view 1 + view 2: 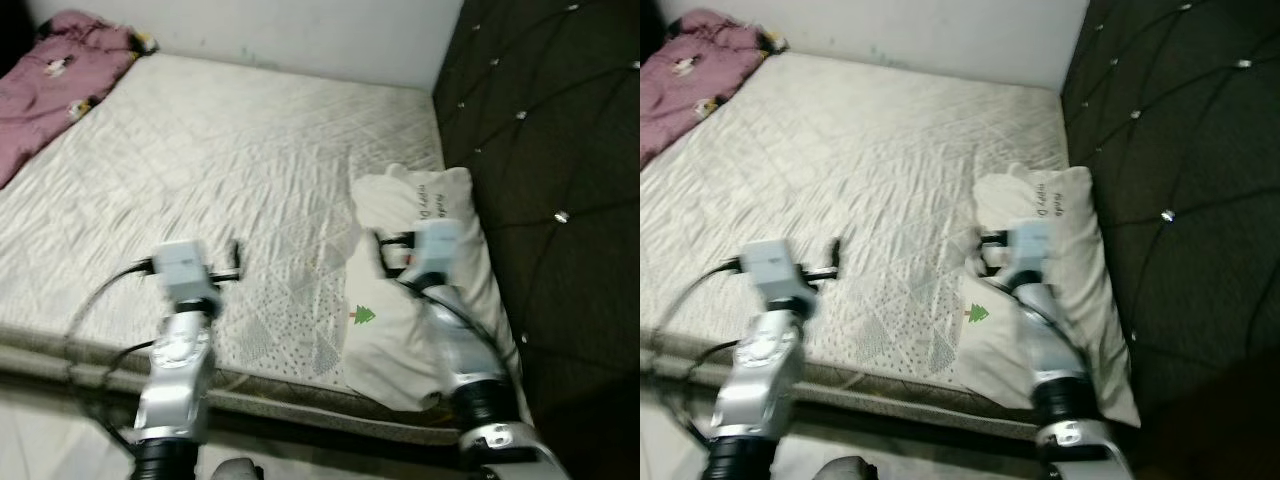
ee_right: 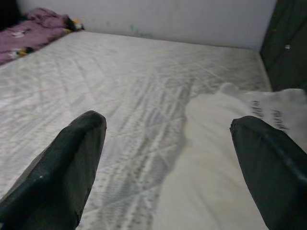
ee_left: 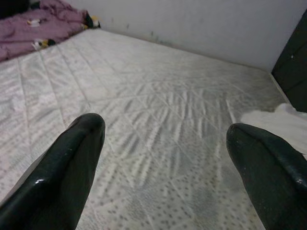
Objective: Clean up the room
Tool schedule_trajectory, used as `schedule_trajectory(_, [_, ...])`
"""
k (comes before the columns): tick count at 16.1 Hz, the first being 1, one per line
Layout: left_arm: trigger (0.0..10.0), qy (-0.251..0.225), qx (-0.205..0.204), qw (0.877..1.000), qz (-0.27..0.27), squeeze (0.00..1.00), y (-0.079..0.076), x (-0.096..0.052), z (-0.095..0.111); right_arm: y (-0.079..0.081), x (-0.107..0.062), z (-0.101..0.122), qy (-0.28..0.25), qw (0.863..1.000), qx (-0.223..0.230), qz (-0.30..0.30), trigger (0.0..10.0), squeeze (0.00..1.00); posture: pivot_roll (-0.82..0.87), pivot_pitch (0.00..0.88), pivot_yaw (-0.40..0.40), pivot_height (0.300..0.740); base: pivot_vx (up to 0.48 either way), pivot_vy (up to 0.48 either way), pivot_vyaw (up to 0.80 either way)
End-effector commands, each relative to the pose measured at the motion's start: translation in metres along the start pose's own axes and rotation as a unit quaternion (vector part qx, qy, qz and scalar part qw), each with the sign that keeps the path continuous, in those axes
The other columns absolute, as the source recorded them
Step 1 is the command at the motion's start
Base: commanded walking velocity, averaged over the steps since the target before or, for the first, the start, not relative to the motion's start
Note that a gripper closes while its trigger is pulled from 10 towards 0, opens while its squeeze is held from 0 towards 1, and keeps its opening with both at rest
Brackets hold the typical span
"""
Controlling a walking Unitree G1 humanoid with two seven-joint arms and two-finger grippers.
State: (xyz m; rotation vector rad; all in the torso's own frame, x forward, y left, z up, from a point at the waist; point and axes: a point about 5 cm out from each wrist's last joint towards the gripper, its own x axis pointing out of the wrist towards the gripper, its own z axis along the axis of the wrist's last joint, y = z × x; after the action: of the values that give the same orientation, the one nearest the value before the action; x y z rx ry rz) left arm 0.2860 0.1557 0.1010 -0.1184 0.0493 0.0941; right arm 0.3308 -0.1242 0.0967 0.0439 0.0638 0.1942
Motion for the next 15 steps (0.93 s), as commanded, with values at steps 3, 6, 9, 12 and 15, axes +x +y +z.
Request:
schedule_trajectory(3, [10.0, -0.004, -0.011, 1.0, -0.008, 0.0, -0.0077, 0.0005, 0.0034, -0.0118, -0.0005, 0.0001, 0.008, 1.0, -0.002, -0.016, 10.0, 0.0, 0.01, 0.0, -0.029, 0.74, 0.0, 0.324, 0.0])
schedule_trajectory(6, [10.0, -0.006, -0.014, 1.0, -0.004, 0.0, -0.0071, 0.0009, 0.0044, -0.0114, 0.0006, 0.0001, 0.01, 1.0, -0.003, -0.014, 10.0, 0.0, 0.01, 0.0, -0.032, 0.74, 0.0, 0.337, 0.0])
schedule_trajectory(9, [10.0, -0.007, -0.015, 1.0, -0.003, 0.0, -0.0066, 0.0015, 0.0051, -0.0112, 0.0013, 0.0003, 0.012, 1.0, -0.003, -0.014, 10.0, 0.0, 0.01, 0.0, -0.031, 0.74, 0.0, 0.401, 0.0])
schedule_trajectory(12, [10.0, -0.007, -0.016, 1.0, -0.004, 0.0, -0.0068, 0.002, 0.0056, -0.0116, 0.0018, 0.0001, 0.014, 1.0, -0.002, -0.015, 10.0, 0.0, 0.01, 0.0, -0.029, 0.74, 0.0, 0.462, 0.0])
schedule_trajectory(15, [10.0, -0.007, -0.017, 1.0, -0.002, 0.0, -0.007, 0.002, 0.0058, -0.0123, 0.0021, -0.0003, 0.015, 1.0, -0.002, -0.015, 10.0, 0.0, 0.01, 0.0, -0.031, 0.74, 0.0, 0.48, 0.0])
